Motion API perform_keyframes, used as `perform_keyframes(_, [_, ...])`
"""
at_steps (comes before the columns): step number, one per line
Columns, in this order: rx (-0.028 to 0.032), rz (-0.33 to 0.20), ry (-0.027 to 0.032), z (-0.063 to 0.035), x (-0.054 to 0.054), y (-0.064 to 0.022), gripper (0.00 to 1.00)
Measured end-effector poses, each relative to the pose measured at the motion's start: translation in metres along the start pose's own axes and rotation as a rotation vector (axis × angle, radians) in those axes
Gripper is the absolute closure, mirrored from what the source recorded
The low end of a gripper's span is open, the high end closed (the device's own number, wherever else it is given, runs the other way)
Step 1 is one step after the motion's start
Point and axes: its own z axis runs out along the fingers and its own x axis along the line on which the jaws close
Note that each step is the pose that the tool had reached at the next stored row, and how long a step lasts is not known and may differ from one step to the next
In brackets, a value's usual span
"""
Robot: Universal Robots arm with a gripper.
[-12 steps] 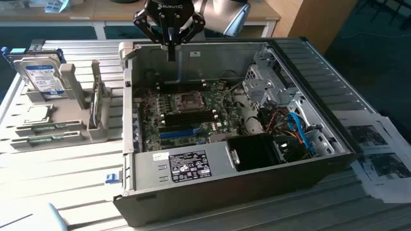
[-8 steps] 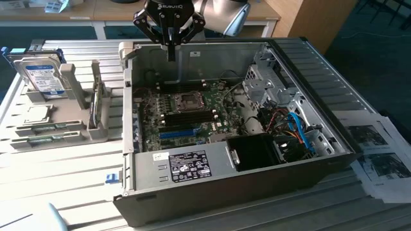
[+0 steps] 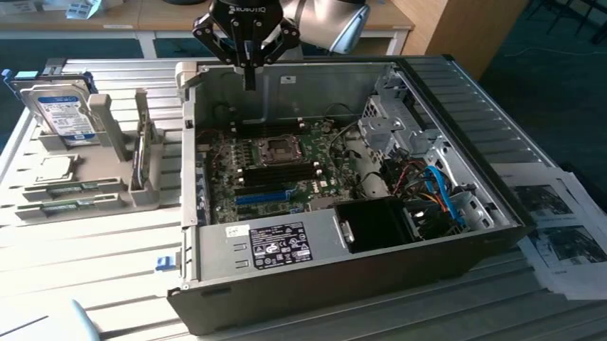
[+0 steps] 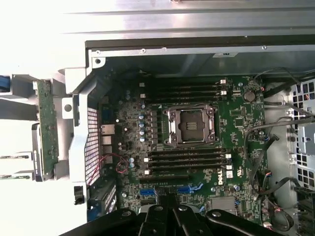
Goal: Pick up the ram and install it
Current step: 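Reach for the ram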
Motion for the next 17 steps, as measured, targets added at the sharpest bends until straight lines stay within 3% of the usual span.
perform_keyframes(17, [0.0, 0.0, 0.0, -0.0004, 0.02, -0.0015, 0.9])
